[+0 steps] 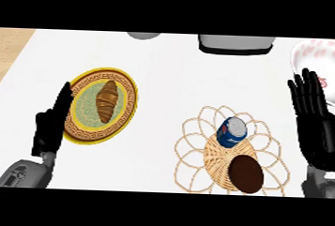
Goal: Pick the can from the placemat and place it in the bowl
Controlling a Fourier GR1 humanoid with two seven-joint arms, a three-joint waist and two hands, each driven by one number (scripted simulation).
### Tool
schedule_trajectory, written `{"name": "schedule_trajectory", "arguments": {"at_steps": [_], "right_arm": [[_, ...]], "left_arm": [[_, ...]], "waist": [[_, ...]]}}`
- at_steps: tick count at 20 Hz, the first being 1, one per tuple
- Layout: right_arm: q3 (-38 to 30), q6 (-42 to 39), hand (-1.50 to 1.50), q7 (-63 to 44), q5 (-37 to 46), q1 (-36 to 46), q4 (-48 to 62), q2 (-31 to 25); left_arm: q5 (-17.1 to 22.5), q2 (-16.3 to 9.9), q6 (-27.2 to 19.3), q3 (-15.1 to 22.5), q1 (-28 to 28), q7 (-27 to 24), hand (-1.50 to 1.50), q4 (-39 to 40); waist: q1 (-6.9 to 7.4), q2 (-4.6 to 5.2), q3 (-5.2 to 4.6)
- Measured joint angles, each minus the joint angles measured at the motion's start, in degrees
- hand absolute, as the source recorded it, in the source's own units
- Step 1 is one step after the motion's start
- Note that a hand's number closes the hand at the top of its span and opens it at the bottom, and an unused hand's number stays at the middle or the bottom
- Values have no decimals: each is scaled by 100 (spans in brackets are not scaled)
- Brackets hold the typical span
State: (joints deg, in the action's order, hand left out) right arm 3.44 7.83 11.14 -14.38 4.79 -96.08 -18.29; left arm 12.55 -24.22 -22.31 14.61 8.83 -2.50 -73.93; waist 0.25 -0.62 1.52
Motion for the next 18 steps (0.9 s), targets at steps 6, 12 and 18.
{"name": "schedule_trajectory", "arguments": {"at_steps": [6, 12, 18], "right_arm": [[1139, -247, 150, -1000, 699, -15, 64, -126], [1359, 1308, -150, -747, 2082, -415, 6, 311], [1904, 2170, -150, -214, 2786, -1121, -766, 901]], "left_arm": [[-27, 255, 108, 216, 177, -28, 0, -534], [149, 486, 270, 301, 275, 51, 0, -740], [65, 629, 246, 376, 188, 320, 0, -1159]], "waist": [[64, 42, -132], [-94, 17, -166], [-71, 34, -156]]}}
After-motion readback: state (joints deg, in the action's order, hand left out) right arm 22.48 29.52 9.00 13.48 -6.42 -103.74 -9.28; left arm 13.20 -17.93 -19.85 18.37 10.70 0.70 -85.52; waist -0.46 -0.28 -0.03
